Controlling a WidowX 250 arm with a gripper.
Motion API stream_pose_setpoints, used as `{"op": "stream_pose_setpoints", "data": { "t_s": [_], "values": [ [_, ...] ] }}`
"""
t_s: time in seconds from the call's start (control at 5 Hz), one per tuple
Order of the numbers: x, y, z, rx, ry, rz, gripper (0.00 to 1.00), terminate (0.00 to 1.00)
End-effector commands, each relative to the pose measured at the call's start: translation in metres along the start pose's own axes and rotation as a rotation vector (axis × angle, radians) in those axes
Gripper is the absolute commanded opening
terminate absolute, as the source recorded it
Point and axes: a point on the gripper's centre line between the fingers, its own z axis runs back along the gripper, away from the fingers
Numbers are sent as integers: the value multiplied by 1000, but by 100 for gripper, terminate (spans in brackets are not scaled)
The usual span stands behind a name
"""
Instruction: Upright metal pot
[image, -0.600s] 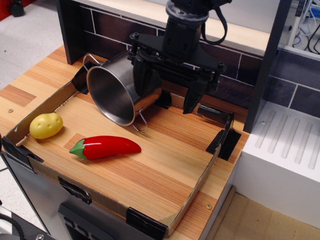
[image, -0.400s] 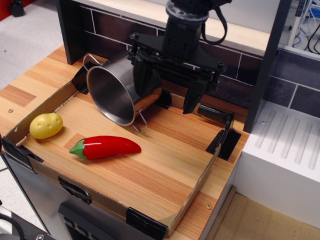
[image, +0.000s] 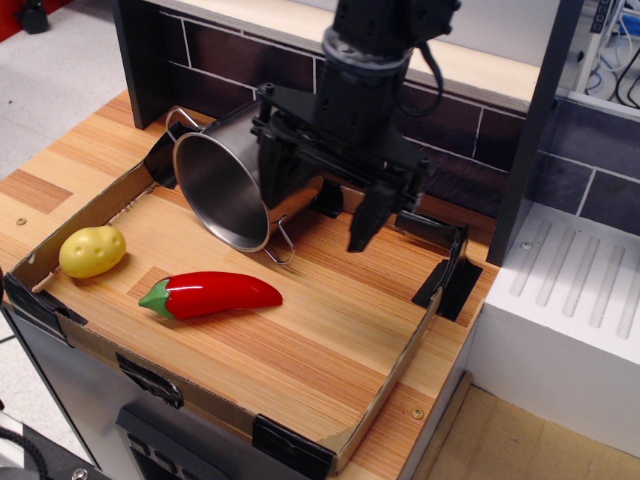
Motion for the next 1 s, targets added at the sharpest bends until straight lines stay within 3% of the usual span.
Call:
{"op": "stream_pose_setpoints", "data": {
  "t_s": [0.0,0.2,0.4,0.6,0.8],
  "values": [
    [-9,44,33,112,-278,-348,100,0],
    [-16,75,34,200,-382,-582,100,0],
    [-15,96,35,235,-487,-815,100,0],
    [-7,109,30,281,-577,-957,100,0],
    [3,113,18,314,-667,-971,100,0]
  ]
}}
